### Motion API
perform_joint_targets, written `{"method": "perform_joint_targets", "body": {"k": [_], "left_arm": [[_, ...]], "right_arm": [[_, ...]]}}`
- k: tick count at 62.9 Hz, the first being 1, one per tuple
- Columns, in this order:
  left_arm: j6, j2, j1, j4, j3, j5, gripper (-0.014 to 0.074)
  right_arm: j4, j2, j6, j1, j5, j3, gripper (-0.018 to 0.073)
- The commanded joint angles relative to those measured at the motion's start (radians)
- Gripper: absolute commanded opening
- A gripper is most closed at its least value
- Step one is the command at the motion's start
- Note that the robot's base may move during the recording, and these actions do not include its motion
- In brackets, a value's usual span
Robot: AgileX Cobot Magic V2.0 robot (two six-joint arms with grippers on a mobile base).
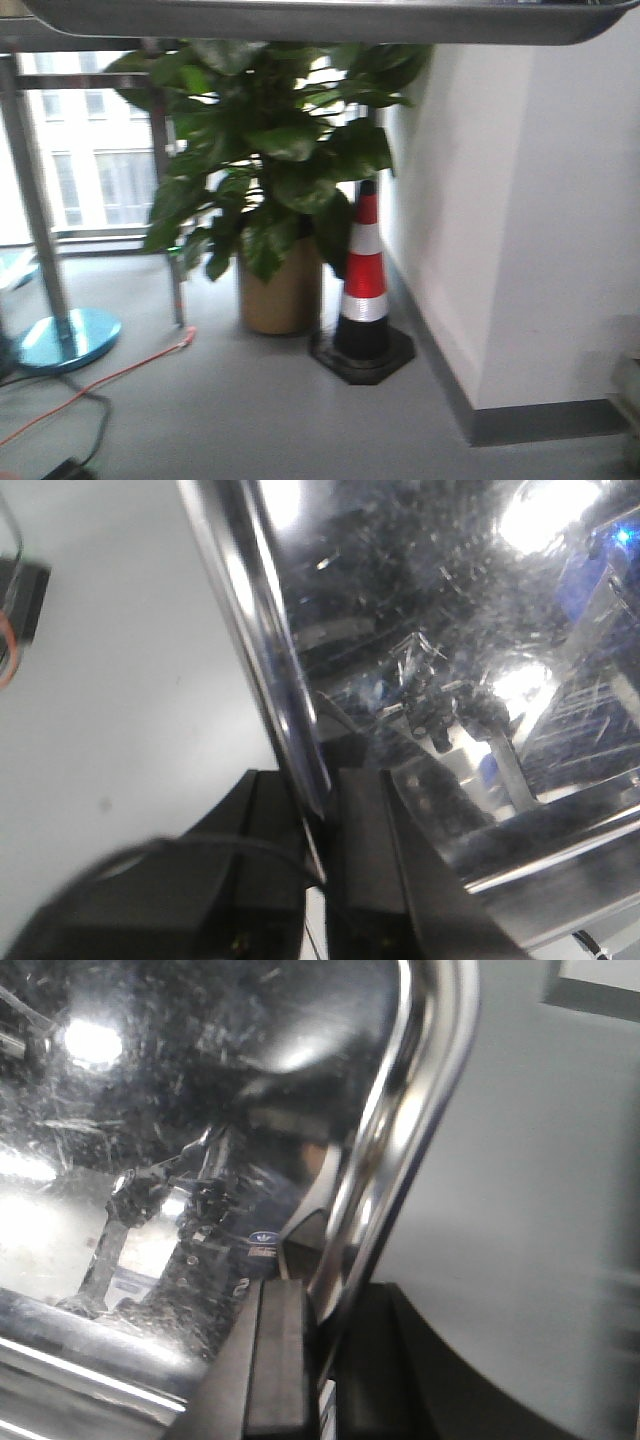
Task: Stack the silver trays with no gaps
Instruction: 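Turn and drive to the other rack, keeping the tray held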
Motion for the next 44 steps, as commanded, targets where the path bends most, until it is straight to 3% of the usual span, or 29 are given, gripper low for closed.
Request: {"method": "perform_joint_targets", "body": {"k": [1,44], "left_arm": [[0.030,-0.027,-0.024,-0.093,-0.036,0.039,-0.0048],[0.030,-0.027,-0.024,-0.093,-0.036,0.039,-0.0048]], "right_arm": [[0.052,-0.023,-0.029,0.011,-0.126,-0.030,0.0057],[0.052,-0.023,-0.029,0.011,-0.126,-0.030,0.0057]]}}
